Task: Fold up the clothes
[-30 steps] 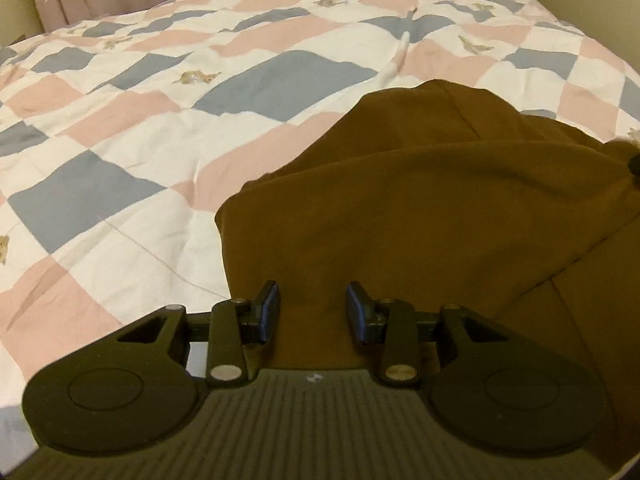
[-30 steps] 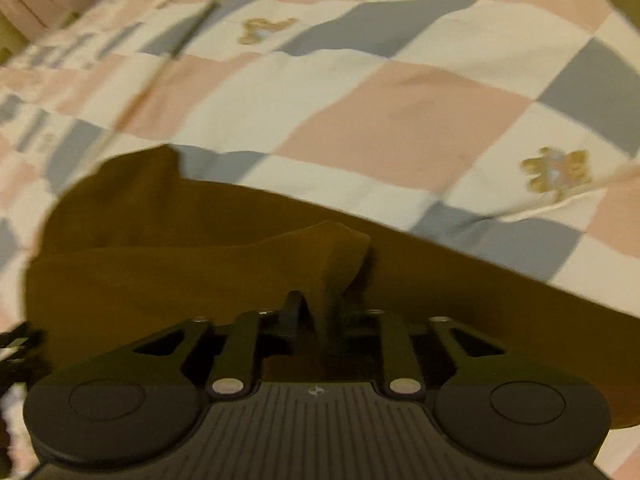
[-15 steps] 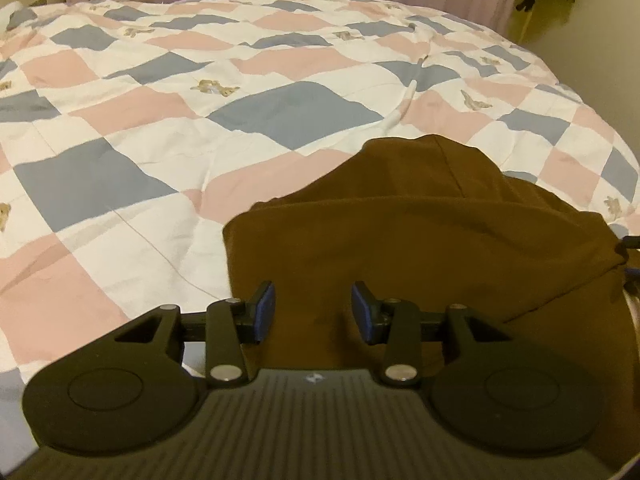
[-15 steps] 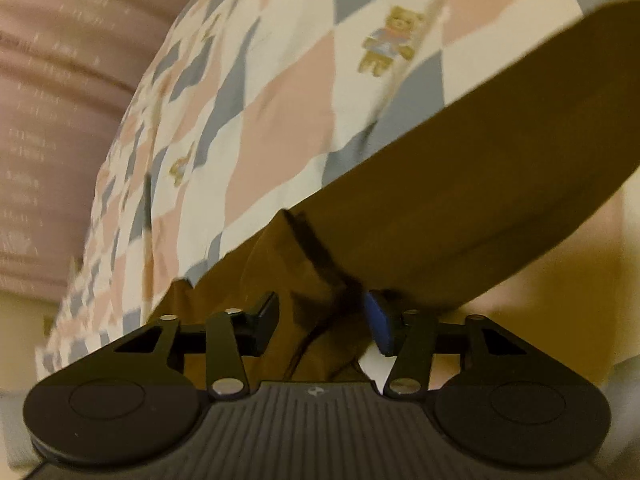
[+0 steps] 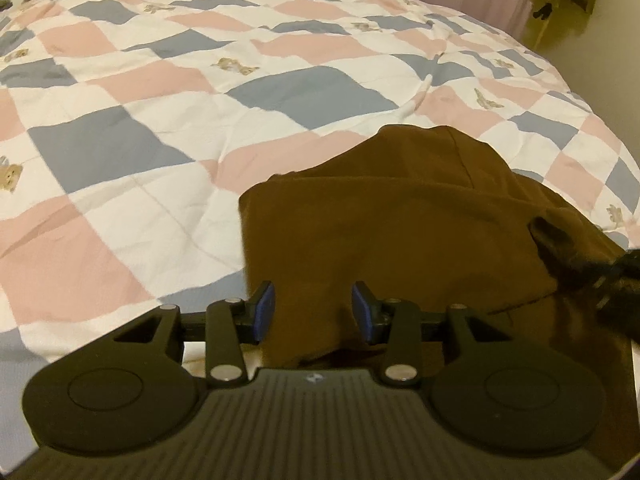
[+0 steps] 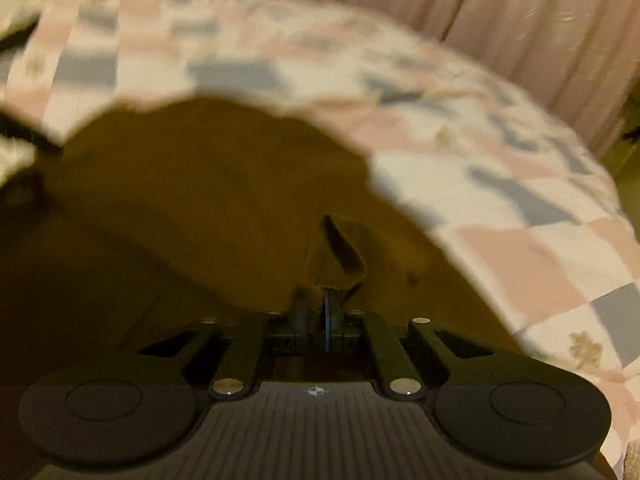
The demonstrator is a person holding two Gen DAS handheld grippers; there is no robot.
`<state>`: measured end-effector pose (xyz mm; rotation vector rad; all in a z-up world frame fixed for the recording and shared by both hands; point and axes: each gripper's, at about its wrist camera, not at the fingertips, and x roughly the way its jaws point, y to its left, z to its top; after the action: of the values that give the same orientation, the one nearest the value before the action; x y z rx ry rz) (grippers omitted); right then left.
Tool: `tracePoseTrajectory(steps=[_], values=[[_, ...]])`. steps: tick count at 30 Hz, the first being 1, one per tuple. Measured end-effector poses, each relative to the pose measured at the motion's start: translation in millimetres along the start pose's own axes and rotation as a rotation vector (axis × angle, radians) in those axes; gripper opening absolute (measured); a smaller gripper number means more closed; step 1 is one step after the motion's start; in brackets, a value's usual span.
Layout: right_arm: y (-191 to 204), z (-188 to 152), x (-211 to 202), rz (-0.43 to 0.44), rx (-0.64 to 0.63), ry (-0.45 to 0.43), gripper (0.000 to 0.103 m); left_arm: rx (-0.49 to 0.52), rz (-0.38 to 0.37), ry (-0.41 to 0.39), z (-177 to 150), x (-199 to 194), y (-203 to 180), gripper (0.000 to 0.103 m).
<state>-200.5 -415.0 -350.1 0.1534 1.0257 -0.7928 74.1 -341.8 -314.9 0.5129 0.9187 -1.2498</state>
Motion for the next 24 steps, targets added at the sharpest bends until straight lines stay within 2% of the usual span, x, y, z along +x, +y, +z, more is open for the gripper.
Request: tracePoseTrajectory(steps=[3, 4, 5, 8, 11, 12, 13, 14, 15, 18, 22, 23, 24], values=[[-8, -2, -11, 0.038, 0.08, -0.051, 0.03, 0.001, -0.012, 0.001, -2, -5, -3, 0.037], [-15, -2, -19, 0.081, 0.128, -0.095, 0.027, 0.001, -0.016, 0.001, -3, -7, -4, 0.037], [-22, -3, -26, 0.11, 0.172, -0.131, 0.018, 0.002, -0.02, 0.002, -4, -9, -5, 0.037], [-41, -8, -34, 0.184, 0.302, -0.188, 0.013, 0.018, -0.06, -0.004, -3, -13, -18, 0.036], [-56, -17, -23, 0.271, 0.404, -0.136, 0.015, 0.05, -0.152, -0.032, 7, -17, -51, 0.036], [-58, -21, -12, 0.314, 0.422, -0.077, 0.014, 0.058, -0.189, -0.041, 12, -17, -63, 0.036], [-58, -25, -2, 0.327, 0.429, -0.021, 0.017, 0.069, -0.227, -0.049, 17, -15, -77, 0.036], [-57, -29, 4, 0.324, 0.431, 0.009, 0.015, 0.084, -0.257, -0.057, 23, -12, -91, 0.036], [-60, -31, 4, 0.336, 0.439, -0.003, 0.013, 0.1, -0.288, -0.066, 29, -10, -105, 0.036], [-79, -35, -14, 0.372, 0.529, -0.117, 0.013, 0.156, -0.377, -0.102, 48, 2, -144, 0.036], [-102, -48, -20, 0.332, 0.641, -0.159, 0.013, 0.225, -0.46, -0.1, 63, 37, -184, 0.033], [-106, -51, -15, 0.322, 0.66, -0.142, 0.013, 0.254, -0.457, -0.087, 61, 50, -193, 0.03], [-109, -54, -8, 0.313, 0.672, -0.104, 0.013, 0.288, -0.447, -0.065, 57, 65, -201, 0.019]])
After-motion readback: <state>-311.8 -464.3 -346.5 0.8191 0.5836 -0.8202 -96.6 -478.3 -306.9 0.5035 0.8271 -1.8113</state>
